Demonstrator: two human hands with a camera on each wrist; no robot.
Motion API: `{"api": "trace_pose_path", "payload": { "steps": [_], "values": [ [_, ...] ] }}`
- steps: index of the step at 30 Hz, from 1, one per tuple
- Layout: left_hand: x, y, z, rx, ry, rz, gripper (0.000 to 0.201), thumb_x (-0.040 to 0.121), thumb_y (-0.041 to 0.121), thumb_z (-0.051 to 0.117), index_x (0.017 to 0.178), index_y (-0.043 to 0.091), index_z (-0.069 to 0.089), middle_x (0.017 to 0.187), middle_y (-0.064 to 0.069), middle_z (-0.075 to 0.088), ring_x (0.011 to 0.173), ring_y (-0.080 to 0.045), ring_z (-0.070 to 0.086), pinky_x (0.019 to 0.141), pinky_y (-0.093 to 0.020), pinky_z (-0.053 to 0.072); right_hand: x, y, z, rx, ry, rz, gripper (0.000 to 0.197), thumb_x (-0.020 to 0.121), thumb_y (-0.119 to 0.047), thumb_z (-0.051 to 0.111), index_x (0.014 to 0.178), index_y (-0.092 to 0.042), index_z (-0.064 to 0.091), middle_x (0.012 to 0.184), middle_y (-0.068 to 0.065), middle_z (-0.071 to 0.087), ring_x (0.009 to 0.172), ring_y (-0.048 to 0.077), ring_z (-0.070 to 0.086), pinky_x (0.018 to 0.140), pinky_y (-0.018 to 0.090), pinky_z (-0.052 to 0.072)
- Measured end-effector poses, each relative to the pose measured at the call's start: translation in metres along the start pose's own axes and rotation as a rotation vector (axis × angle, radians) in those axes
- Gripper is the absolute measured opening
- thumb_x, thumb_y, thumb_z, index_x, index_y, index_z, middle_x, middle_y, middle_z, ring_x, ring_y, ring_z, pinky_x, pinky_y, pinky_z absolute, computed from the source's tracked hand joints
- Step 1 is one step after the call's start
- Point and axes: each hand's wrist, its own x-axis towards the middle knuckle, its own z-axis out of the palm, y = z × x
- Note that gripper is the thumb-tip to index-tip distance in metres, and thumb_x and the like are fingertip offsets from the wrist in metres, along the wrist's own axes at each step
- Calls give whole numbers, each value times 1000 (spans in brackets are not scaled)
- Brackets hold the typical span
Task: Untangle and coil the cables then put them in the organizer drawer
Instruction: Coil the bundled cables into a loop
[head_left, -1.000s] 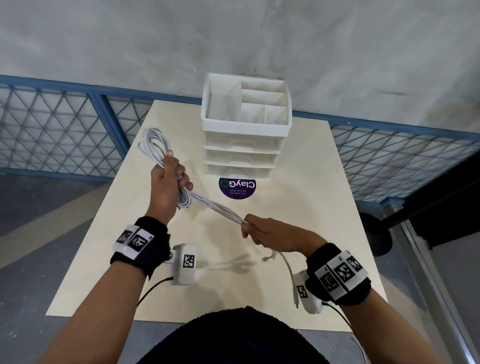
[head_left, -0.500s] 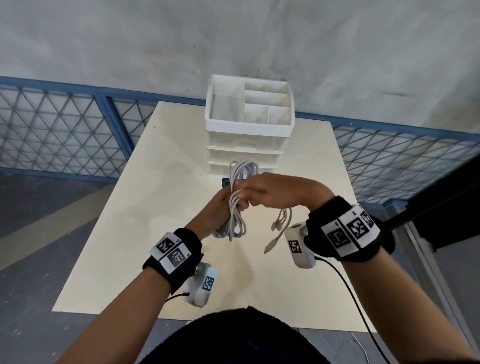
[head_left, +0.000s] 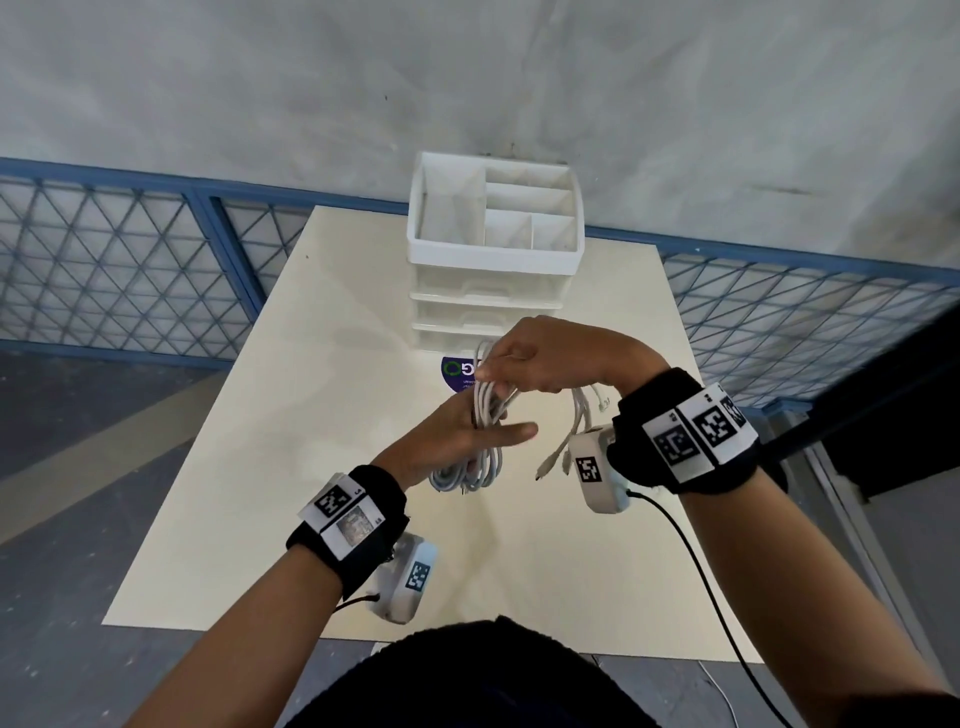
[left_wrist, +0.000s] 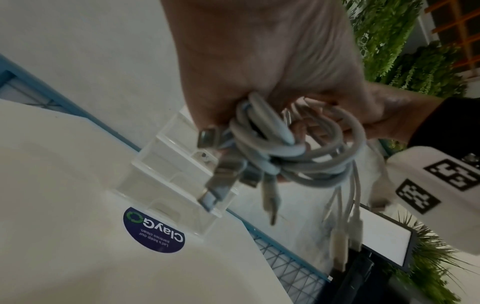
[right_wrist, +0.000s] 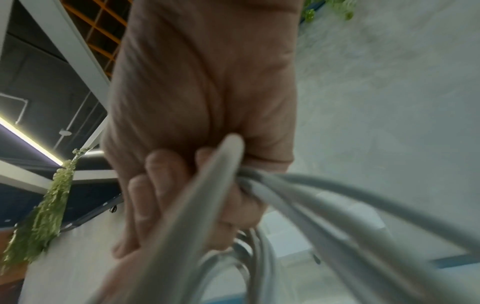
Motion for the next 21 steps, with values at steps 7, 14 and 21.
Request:
{"api": "trace_pose_path", "payload": {
  "steps": [7, 14, 21],
  "values": [
    [0, -13, 5, 18, -97, -278, 22, 78, 9, 61, 99, 9, 53, 95, -6, 51, 95, -17, 47, 88, -26, 38, 5, -5, -14, -42, 85, 43, 41, 61, -41, 84, 79, -13, 60, 47, -6, 52, 38, 2, 44, 49, 20, 36],
    [-8, -19, -15, -148, -201, -189, 26, 73, -2, 54, 93, 14, 49, 85, -1, 49, 78, -1, 62, 76, -16, 49, -3, 17, -19, 111, 49, 58, 36, 71, -38, 78, 82, -12, 55, 50, -5, 48, 45, 9, 36, 45, 18, 27],
    [-14, -29, -22, -254, -191, -171, 15, 83, -2, 54, 89, 11, 49, 77, 5, 50, 67, -9, 60, 66, -18, 49, -6, 42, -6, 170, 184, 22, 32, 87, -38, 61, 86, -5, 61, 68, 8, 56, 55, 5, 38, 56, 19, 31]
  ]
}}
